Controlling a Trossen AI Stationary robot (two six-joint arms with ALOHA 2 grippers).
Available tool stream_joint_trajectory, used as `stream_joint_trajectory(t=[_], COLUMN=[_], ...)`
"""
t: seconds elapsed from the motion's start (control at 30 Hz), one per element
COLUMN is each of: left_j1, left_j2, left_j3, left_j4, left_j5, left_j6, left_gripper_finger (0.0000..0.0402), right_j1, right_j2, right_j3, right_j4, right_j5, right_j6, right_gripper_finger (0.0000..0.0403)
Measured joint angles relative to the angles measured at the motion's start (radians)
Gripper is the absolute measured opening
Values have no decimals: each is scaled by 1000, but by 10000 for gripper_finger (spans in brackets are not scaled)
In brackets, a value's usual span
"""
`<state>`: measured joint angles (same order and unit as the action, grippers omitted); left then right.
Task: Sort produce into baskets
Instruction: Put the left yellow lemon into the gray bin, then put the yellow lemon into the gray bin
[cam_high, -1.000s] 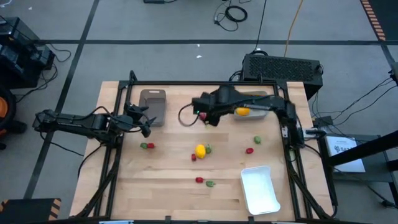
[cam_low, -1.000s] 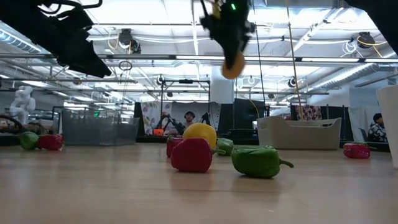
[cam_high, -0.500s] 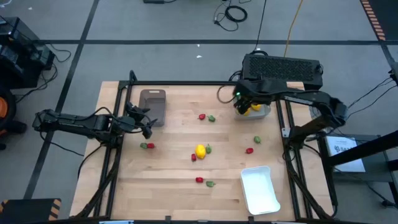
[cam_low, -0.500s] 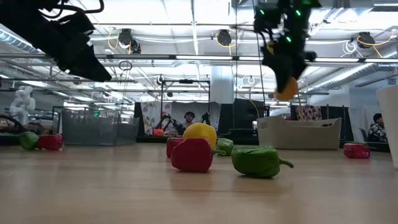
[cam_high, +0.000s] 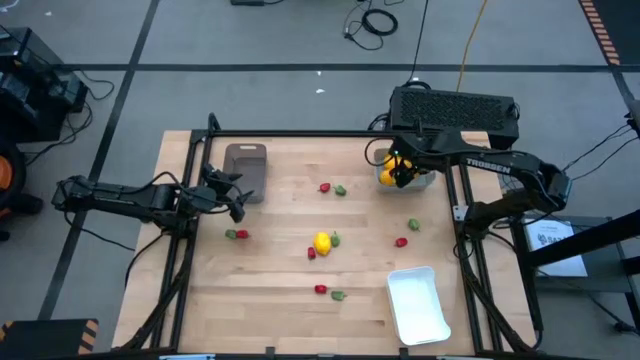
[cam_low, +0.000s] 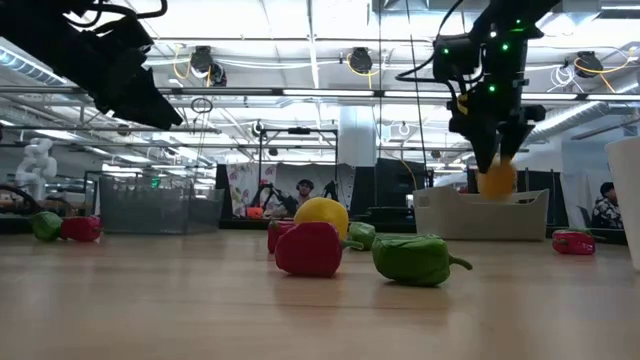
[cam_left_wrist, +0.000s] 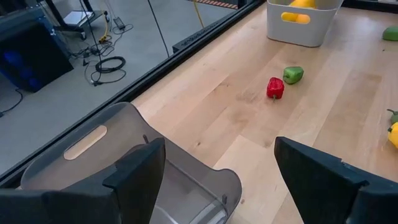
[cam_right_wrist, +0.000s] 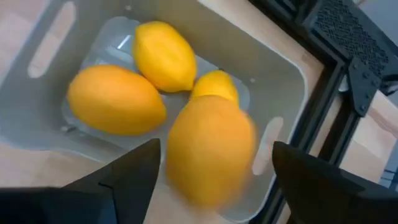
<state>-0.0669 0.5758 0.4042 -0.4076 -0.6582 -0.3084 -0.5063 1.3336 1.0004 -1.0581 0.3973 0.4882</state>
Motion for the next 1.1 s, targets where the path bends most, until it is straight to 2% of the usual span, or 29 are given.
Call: stream_joint_trajectory(t=[0.2, 0.37, 0.47, 0.6, 0.83, 1.0, 1.1], left_j1=[0, 0, 0, 0, 0, -1, -1], left_j2=[0, 0, 0, 0, 0, 0, 0], left_j3=[0, 1, 1, 1, 1, 1, 1], left_j4=[0, 1, 1, 2, 2, 10, 34], left_j5=[0, 14, 18, 18, 24, 115, 185], left_j6=[0, 0, 0, 0, -9, 13, 57], left_gripper_finger=[309, 309, 309, 309, 309, 309, 309], right_j1=[-1, 1, 1, 4, 54, 168, 264], right_j2=[1, 1, 1, 1, 1, 1, 2], right_j3=[0, 0, 0, 0, 4, 29, 49], right_j4=[5, 9, 18, 81, 336, 573, 689], right_j5=[95, 89, 29, -105, -337, -441, -455], right_j6=[20, 27, 27, 29, 17, 2, -40], right_gripper_finger=[321, 322, 322, 322, 322, 318, 315])
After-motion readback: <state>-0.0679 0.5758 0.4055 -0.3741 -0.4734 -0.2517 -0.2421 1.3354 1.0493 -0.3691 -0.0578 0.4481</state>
